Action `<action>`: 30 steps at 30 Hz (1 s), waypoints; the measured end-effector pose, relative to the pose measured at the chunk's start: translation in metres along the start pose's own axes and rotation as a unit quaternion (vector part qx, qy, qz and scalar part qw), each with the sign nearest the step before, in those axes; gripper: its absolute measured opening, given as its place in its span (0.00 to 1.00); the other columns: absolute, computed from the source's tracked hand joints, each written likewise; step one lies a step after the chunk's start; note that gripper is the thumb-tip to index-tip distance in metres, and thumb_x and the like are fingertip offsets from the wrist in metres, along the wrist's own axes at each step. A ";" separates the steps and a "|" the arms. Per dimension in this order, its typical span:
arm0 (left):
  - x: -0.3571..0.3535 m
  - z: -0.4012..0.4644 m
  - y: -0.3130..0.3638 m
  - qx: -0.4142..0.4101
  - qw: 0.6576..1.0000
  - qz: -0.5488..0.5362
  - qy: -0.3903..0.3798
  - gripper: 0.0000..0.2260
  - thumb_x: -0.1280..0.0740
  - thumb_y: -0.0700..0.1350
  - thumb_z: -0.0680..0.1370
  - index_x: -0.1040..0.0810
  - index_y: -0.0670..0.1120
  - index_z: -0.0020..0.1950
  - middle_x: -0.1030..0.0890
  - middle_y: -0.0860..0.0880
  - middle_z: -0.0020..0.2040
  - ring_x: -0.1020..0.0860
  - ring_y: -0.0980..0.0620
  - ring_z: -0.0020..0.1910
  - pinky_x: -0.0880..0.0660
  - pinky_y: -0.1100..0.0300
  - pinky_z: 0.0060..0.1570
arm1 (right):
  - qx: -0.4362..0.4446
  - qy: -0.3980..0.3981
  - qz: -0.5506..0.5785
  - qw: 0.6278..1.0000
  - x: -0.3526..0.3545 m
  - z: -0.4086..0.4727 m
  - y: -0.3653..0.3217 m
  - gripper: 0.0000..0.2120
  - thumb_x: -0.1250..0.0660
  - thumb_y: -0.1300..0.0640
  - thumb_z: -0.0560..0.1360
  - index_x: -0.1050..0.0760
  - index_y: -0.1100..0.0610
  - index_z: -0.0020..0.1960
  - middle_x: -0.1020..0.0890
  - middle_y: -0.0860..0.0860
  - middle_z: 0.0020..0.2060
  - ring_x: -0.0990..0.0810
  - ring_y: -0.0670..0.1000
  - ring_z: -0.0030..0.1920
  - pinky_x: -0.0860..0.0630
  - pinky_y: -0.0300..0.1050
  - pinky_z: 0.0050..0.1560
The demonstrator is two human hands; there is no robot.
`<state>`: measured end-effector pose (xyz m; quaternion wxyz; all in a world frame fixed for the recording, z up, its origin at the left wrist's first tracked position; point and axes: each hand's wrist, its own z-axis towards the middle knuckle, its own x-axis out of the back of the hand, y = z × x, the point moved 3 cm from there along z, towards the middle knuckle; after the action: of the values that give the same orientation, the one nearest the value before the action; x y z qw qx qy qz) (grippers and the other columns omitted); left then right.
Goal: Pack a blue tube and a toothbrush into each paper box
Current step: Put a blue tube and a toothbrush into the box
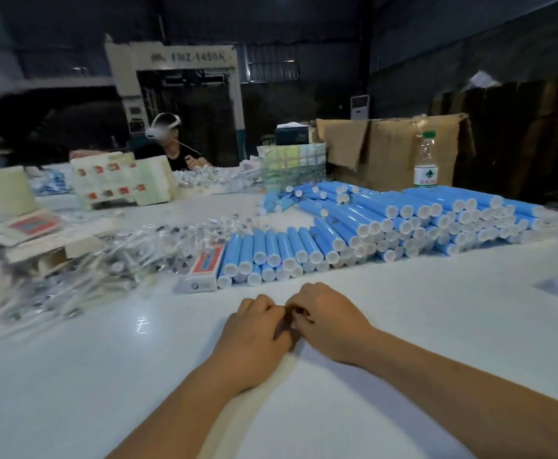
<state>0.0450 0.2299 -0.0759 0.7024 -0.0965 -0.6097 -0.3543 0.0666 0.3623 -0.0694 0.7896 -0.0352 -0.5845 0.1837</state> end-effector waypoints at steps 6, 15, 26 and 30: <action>0.001 -0.001 0.002 0.010 1.000 0.019 -0.022 0.11 0.42 0.54 0.79 0.26 0.50 0.55 0.30 0.50 0.55 0.34 0.49 0.56 0.33 0.53 0.54 | 0.010 0.015 0.021 1.000 -0.005 0.003 0.006 0.10 0.42 0.59 0.78 0.23 0.49 0.46 0.25 0.46 0.41 0.29 0.45 0.45 0.31 0.40 0.46; 0.074 -0.011 -0.044 0.082 0.996 0.021 -0.016 0.16 0.40 0.54 0.80 0.25 0.50 0.64 0.25 0.49 0.62 0.27 0.48 0.59 0.29 0.53 0.54 | 0.022 0.026 0.022 0.999 -0.006 0.003 0.011 0.12 0.35 0.59 0.76 0.21 0.43 0.40 0.24 0.42 0.39 0.26 0.40 0.42 0.32 0.35 0.40; 0.177 -0.116 -0.239 0.386 0.894 0.087 0.210 0.20 0.36 0.50 0.78 0.33 0.51 0.69 0.30 0.49 0.68 0.26 0.47 0.59 0.29 0.54 0.46 | -0.117 -0.026 0.076 0.990 -0.078 0.038 0.070 0.08 0.32 0.60 0.76 0.18 0.56 0.54 0.18 0.57 0.49 0.22 0.55 0.52 0.30 0.52 0.59; 0.170 -0.086 -0.245 0.335 0.912 0.113 0.207 0.31 0.34 0.53 0.77 0.44 0.50 0.75 0.39 0.48 0.73 0.31 0.46 0.65 0.29 0.51 0.48 | -0.079 -0.067 -0.008 0.995 -0.080 0.045 0.073 0.10 0.37 0.64 0.78 0.22 0.67 0.56 0.20 0.64 0.54 0.24 0.60 0.57 0.32 0.54 0.63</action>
<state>-0.0370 -0.0621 -0.0117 0.8395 0.1519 -0.5184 -0.0590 -0.0132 0.3960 -0.1480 0.7449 -0.0808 -0.6489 0.1324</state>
